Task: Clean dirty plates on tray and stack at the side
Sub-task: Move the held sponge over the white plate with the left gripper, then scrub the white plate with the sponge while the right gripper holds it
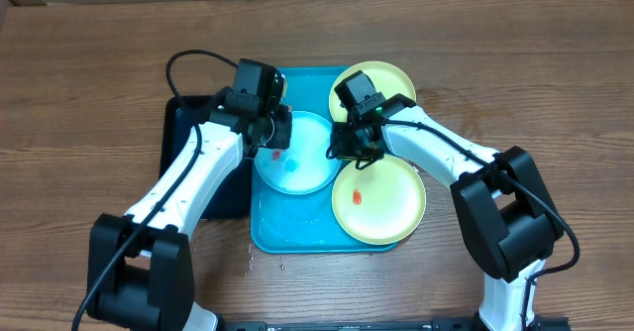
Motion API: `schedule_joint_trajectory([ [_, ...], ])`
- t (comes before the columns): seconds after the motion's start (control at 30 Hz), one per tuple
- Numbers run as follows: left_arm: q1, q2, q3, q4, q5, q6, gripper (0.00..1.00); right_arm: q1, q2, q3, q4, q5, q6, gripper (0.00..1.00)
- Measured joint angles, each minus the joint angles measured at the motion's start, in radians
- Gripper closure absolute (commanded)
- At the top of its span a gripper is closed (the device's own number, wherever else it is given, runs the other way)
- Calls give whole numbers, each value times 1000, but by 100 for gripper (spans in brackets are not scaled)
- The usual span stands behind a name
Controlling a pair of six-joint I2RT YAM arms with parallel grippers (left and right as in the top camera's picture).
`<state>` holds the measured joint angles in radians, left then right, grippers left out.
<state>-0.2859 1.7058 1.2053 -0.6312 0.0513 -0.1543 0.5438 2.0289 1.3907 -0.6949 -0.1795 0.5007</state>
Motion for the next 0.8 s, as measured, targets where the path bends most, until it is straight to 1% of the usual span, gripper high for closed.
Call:
schedule_joint_trajectory([
  [0.17,0,24,0,-1,28,0,96,0,0,0,0,0,0,87],
  [0.53,0,27,0,-20,35,0,96,0,0,0,5,1,0,88],
  [0.57,0,27,0,-24,35,0,96,0,0,-1,9,1,0,89],
  [0.67,0,27,0,-30,35,0,96,0,0,-6,13,1,0,96],
  [0.8,0,27,0,-39,35,-1,96,0,1,-7,13,5,0,96],
])
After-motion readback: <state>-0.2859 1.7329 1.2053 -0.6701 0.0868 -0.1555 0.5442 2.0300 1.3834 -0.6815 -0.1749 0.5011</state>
